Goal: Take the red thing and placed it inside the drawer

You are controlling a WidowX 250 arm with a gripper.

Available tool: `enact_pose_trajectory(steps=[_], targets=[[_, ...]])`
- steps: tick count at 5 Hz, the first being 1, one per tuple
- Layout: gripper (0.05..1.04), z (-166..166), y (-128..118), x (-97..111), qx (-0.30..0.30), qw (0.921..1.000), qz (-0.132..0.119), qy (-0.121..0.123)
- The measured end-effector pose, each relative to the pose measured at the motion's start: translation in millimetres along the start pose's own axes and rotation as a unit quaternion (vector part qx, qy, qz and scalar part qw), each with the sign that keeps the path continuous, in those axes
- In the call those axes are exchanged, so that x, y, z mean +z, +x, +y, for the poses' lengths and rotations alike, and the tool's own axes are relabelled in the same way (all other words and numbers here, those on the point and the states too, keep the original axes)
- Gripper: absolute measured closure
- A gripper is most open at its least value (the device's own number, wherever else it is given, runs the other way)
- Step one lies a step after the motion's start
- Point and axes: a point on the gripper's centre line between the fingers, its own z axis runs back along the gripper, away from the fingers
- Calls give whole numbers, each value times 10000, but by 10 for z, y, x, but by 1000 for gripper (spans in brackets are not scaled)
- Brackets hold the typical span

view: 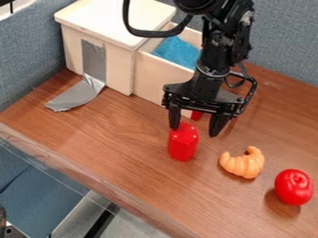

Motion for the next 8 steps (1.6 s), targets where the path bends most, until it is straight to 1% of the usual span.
enact_pose_trajectory(steps=[1, 2, 3, 4, 5, 6, 7, 8], targets=[[84, 97, -139, -21, -77, 9998, 178, 98], [83, 142, -191, -58, -41, 9995, 254, 209], [83, 143, -191, -70, -16, 9995, 250, 214], [83, 168, -199, -209, 5, 9988, 336, 370], [83, 133, -142, -263, -95, 9983, 393, 412], [138, 135, -32, -325, -44, 9982, 441, 413], [294, 97, 29, -339, -29, 9983, 453, 352], [294, 81, 76, -350, 45, 9987, 421, 273]])
